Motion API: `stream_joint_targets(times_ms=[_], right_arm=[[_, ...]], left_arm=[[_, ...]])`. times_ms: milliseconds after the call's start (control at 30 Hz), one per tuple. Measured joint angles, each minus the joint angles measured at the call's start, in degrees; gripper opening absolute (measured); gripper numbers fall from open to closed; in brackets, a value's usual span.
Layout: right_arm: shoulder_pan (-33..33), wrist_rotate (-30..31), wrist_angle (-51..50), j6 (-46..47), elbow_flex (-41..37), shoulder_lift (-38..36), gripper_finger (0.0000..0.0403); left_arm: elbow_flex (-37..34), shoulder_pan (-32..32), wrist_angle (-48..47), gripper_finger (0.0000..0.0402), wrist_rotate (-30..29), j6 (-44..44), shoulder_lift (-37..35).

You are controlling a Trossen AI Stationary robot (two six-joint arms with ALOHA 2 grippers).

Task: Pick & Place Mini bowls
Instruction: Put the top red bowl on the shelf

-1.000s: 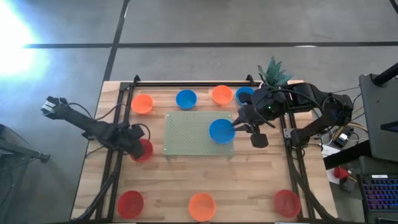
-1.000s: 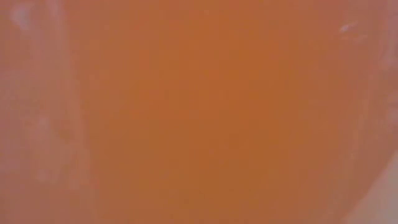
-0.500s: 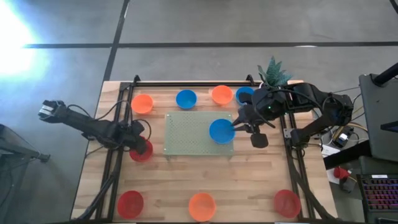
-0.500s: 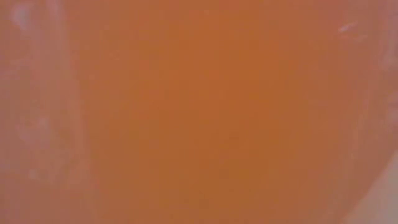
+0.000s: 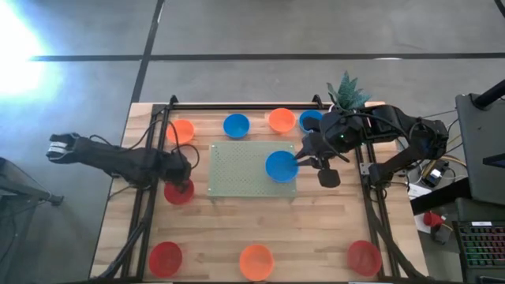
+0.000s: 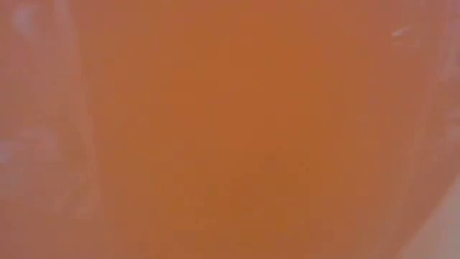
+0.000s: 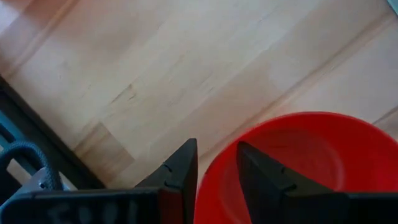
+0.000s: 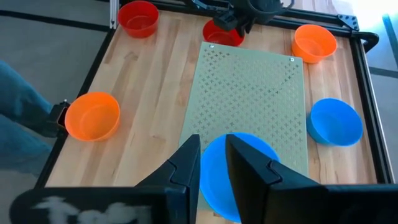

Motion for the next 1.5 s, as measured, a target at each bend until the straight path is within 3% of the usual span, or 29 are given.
stream_joint_targets(times_ms=[333, 867, 1100, 1500], right_arm=[[0.0, 0.0, 0.1, 0.0, 0.0, 0.0, 0.0075], [0.0, 0.0, 1.0, 0.0, 0.0, 0.0, 0.0068], [0.0, 0.0, 1.0, 0.0, 0.0, 0.0, 0.0074], [0.0, 0.0, 0.9, -0.2, 0.0, 0.0, 0.0066]], left_arm=[[1.7, 1.1, 0.7, 0.0105, 0.2, 6.4, 1.6], [2.7, 1.1, 9.2, 0.0105, 2.0, 32.2, 1.6], [2.7, 1.1, 9.3, 0.0105, 6.7, 33.1, 1.6], [2.8, 1.1, 9.1, 0.0105, 4.6, 33.4, 5.8]])
